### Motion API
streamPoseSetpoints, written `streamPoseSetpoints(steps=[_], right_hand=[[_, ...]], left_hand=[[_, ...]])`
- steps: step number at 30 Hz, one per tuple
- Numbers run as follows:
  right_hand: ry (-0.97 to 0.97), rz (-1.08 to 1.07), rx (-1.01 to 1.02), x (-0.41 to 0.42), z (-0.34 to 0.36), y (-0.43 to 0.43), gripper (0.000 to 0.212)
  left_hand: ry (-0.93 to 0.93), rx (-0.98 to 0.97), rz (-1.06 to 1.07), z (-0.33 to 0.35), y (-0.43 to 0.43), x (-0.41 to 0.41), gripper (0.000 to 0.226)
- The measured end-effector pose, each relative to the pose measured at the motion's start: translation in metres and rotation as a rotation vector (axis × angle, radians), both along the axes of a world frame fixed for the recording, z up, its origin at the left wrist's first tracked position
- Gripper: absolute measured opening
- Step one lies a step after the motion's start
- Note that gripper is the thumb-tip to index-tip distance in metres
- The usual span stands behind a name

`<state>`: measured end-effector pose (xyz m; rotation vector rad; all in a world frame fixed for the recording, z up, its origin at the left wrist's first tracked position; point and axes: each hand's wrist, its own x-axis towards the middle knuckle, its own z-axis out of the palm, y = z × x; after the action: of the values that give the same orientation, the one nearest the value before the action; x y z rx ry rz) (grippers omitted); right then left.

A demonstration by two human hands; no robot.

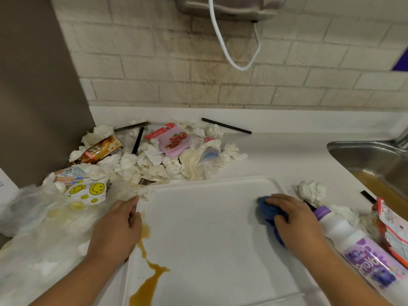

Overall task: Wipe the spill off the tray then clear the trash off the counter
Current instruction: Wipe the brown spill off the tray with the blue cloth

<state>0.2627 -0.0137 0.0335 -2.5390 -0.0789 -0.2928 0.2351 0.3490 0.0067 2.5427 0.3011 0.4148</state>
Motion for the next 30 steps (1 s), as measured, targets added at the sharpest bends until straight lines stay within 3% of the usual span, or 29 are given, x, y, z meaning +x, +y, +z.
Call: streamPoseSetpoints(steps=[2,4,10,12,14,16,18,20,23,26,28,30], right_hand=[[0.008,-0.041,-0.169,-0.006,-0.012,0.002,0.048],[-0.051,0.004,-0.189,-0.017,-0.021,0.018,0.047],[-0.077,0.622,0.012,-0.034,-0.012,0.067,0.054],[-0.11,0.578,0.043,-0.015,-0.01,0.058,0.064],[-0.102,0.369,0.005,0.011,-0.009,0.041,0.062],[0.0,0.09,-0.179,0.026,-0.004,0.038,0.052],[0.083,-0.01,-0.31,0.027,-0.003,0.058,0.047],[-0.003,0.121,-0.359,0.018,-0.006,0.088,0.042],[-0.091,0.472,-0.253,0.001,-0.02,0.125,0.047],[-0.024,0.784,-0.099,-0.001,-0.013,0.137,0.052],[-0.045,0.726,-0.01,0.014,-0.003,0.127,0.055],[-0.059,0.482,-0.013,0.034,0.005,0.109,0.055]], left_hand=[[0.005,0.004,-0.002,0.0,0.0,0.0,0.042],[0.004,0.01,-0.002,0.0,0.0,0.0,0.042],[0.001,0.006,-0.005,0.001,-0.001,-0.001,0.042],[0.003,0.005,-0.008,0.002,-0.001,-0.002,0.042],[0.006,0.004,-0.008,0.002,-0.001,-0.002,0.042],[0.011,0.005,-0.005,0.003,-0.001,-0.002,0.042],[0.014,0.002,-0.003,0.003,-0.002,-0.001,0.042],[0.016,-0.005,-0.003,0.002,-0.002,0.0,0.042],[0.013,-0.013,-0.001,0.002,-0.002,-0.001,0.042],[0.005,-0.021,-0.004,0.002,-0.002,-0.001,0.042],[-0.001,-0.018,-0.006,0.001,-0.001,-0.001,0.042],[-0.007,-0.014,-0.007,-0.001,0.0,0.0,0.043]])
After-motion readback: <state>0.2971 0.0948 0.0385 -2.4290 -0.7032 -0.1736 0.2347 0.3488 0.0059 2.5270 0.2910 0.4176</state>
